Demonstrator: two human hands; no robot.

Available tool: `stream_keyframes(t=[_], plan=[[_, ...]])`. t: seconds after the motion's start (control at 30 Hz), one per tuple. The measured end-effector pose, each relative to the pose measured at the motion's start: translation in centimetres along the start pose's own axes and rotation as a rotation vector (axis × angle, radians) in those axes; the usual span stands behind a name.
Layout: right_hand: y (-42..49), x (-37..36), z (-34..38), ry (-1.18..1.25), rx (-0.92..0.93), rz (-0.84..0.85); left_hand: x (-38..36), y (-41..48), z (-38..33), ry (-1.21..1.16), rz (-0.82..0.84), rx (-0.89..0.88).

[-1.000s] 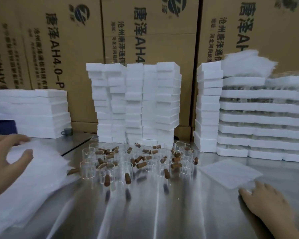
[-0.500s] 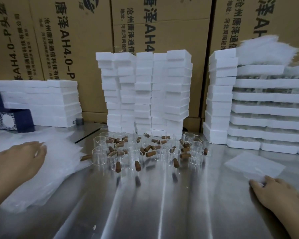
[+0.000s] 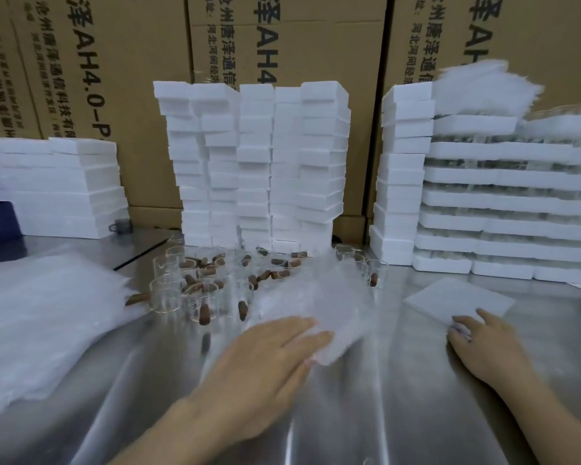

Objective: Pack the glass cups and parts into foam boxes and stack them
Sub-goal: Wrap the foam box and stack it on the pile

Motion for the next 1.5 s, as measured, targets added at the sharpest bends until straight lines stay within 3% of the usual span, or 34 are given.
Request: stream_keyframes(t=[0.1,0.27,0.53,0.83,1.03,1.17,1.23,1.33,1.5], plan=[[0.0,-0.3,-0.3,0.02,0.008,-0.01,-3.6,1.3,-0.7,-0.144,0.288,0.024],[0.1,-0.2,-0.1,0.013,-0.004,-0.056,-3.1,2.9,0.5,-0.204,0.016,0.053],[-0.5,-0.1,0.1,0.041,-0.008,-0.116,-3.8,6.7,0.6,-0.164,0.16,0.077],[-0.2,-0.2,0.1,0.057,0.016,-0.111,-2.3,3.8,1.5,0.106,0.107,0.085],[-1.3,-0.5,2.9,0.18,0.263,-0.182,-1.1,3.1,2.0,0.118,-0.149,0.061],[-2.0,-1.1,6.1,0.179,0.435,-0.205,-1.4,3.5,0.4,-0.04,-0.3,-0.021],[-2.0,-1.3,6.6,0.157,0.457,-0.179,-2.4,3.4,-0.1,-0.131,-0.12,-0.022],[-2.0,-1.1,6.2,0.182,0.43,-0.16,-4.4,2.7,-0.1,-0.132,0.303,0.034],[-1.7,-0.9,7.5,0.142,0.462,-0.135,-4.7,2.5,0.7,-0.175,0.364,0.036]])
Point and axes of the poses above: each hand's wrist, its own y-axis towards the middle knuckle, its own x-axis out of the back of the hand, z = x × y, the point moved 1 cm from there along y, towards the middle knuckle, and after that the axes turned 10 degrees about -y, right-handed, at the moved point
